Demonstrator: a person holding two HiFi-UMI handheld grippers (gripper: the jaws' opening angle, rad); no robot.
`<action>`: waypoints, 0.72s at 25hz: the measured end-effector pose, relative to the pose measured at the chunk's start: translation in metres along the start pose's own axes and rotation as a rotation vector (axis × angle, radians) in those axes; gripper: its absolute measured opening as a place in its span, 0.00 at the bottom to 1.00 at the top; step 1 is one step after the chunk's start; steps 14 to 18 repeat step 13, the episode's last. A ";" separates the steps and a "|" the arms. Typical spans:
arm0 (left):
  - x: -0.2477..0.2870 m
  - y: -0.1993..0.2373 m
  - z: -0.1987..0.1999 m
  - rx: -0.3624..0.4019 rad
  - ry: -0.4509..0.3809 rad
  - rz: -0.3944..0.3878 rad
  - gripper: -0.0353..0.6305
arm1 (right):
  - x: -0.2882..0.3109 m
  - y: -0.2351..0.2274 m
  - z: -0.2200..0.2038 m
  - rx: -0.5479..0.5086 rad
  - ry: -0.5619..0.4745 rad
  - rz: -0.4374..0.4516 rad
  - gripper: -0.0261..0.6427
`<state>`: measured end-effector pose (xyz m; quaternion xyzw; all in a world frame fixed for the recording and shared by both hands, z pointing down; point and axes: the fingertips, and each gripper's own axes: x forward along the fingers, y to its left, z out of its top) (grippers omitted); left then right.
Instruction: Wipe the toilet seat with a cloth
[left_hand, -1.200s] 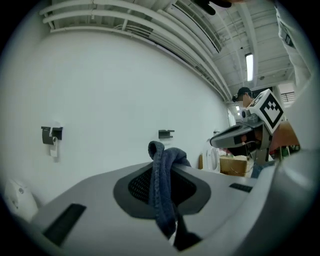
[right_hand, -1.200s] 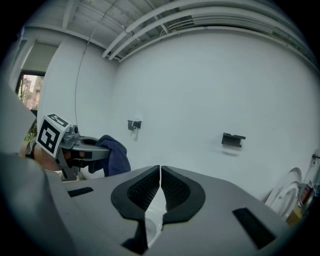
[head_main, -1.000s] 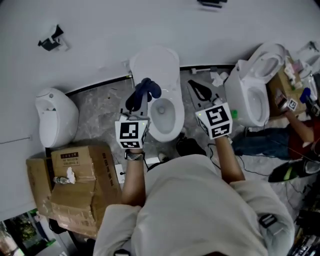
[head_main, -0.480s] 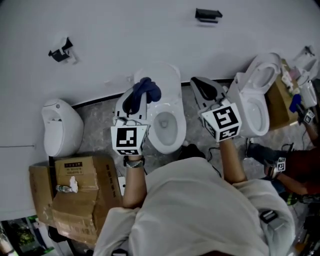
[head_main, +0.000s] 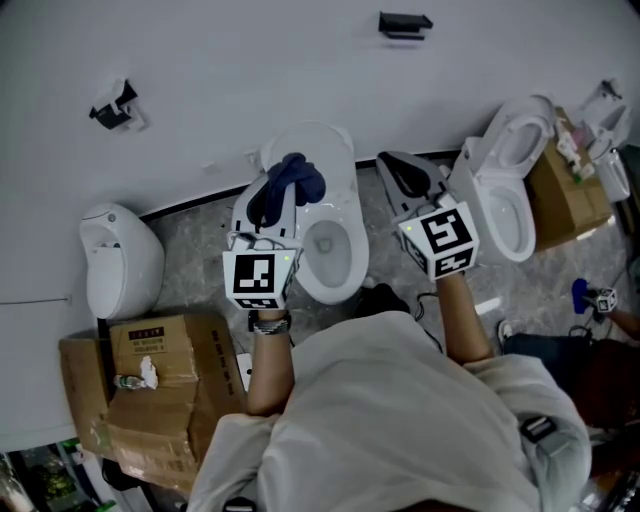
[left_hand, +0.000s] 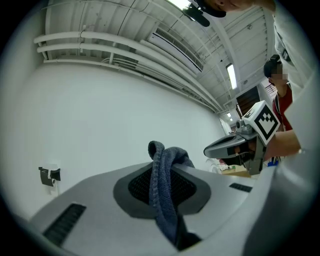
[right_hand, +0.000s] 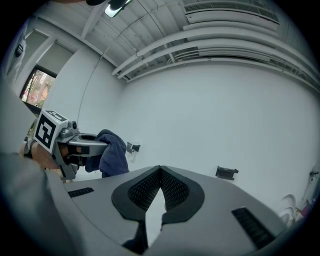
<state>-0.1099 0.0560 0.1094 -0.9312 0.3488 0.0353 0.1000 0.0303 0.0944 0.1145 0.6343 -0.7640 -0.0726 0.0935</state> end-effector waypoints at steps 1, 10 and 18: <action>-0.001 -0.001 0.000 0.000 0.000 -0.002 0.11 | -0.001 0.000 -0.002 0.002 0.002 -0.002 0.08; -0.002 -0.006 0.001 -0.003 -0.005 -0.014 0.11 | -0.004 0.000 -0.005 0.009 0.009 -0.007 0.08; 0.000 -0.008 0.002 -0.001 -0.008 -0.016 0.11 | -0.004 -0.001 -0.006 0.009 0.010 -0.007 0.08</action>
